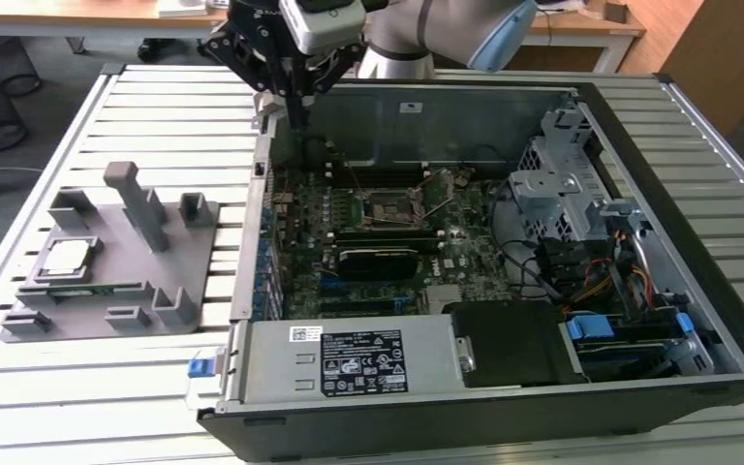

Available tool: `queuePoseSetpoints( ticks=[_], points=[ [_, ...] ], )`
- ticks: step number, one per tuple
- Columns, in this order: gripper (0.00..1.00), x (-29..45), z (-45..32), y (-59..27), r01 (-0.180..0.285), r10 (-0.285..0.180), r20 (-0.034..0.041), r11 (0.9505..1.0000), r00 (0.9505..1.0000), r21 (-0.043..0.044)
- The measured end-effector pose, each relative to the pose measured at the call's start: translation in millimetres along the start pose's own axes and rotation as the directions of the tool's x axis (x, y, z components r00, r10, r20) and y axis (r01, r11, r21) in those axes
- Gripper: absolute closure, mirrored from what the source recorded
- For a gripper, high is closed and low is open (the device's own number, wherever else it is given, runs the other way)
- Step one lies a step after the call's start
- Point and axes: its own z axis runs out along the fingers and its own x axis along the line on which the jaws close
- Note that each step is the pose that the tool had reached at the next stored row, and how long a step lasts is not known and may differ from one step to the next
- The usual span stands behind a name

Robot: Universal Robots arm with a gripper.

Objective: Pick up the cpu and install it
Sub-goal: 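Reach for the cpu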

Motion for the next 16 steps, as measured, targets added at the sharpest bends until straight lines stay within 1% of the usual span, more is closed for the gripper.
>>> queuePoseSetpoints(
  ticks=[16],
  points=[
    [0.89, 14.0, 0.3, -1.0, 0.0, 0.0, 0.0001, 1.0, 1.0, -0.0001]
  ],
)
